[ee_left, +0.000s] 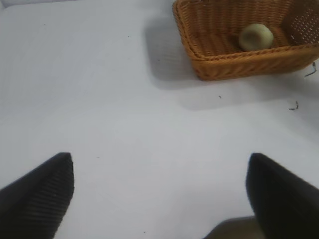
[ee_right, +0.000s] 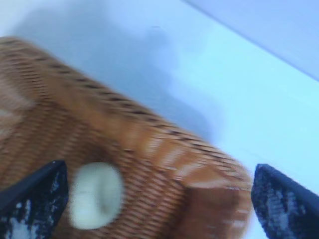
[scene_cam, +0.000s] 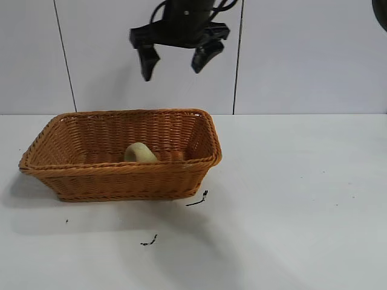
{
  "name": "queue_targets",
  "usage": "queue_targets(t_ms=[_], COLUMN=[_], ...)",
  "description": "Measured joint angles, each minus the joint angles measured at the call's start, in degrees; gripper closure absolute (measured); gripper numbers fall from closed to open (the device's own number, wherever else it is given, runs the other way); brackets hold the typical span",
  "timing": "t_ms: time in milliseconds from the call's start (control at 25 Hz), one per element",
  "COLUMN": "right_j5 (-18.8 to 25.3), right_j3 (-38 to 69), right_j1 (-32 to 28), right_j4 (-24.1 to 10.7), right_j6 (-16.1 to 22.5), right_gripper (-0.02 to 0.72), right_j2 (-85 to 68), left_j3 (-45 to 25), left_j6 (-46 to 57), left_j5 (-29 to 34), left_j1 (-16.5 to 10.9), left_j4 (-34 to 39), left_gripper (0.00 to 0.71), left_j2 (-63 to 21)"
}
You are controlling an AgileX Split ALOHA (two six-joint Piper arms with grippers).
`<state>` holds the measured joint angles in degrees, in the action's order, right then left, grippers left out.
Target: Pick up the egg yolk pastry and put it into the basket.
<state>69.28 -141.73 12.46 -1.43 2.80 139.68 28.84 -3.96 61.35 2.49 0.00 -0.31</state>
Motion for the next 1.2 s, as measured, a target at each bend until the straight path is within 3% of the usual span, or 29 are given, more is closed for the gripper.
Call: queue_targets(t_ms=[280, 640, 1200], right_j5=[0.2, 0.2, 0.1], right_j3=[0.0, 7.2, 61.2], right_j1=[-8.4, -9.7, -9.7], right_j4=[0.1, 0.2, 0.3], right_j6=[-0.4, -0.4, -2.8], right_gripper=[0.010, 0.010, 0.010], right_j2=[-0.1, -8.5, -57.0], left_j3=[0.0, 0.0, 0.0], left_j6=[0.0, 0.0, 0.0], left_j5=[0.0, 0.0, 0.0], left_j1=[0.0, 0.0, 0.0], left_j4=[0.0, 0.0, 0.0], left_gripper=[0.014, 0.014, 0.014], left_j2=[0.0, 0.0, 0.0])
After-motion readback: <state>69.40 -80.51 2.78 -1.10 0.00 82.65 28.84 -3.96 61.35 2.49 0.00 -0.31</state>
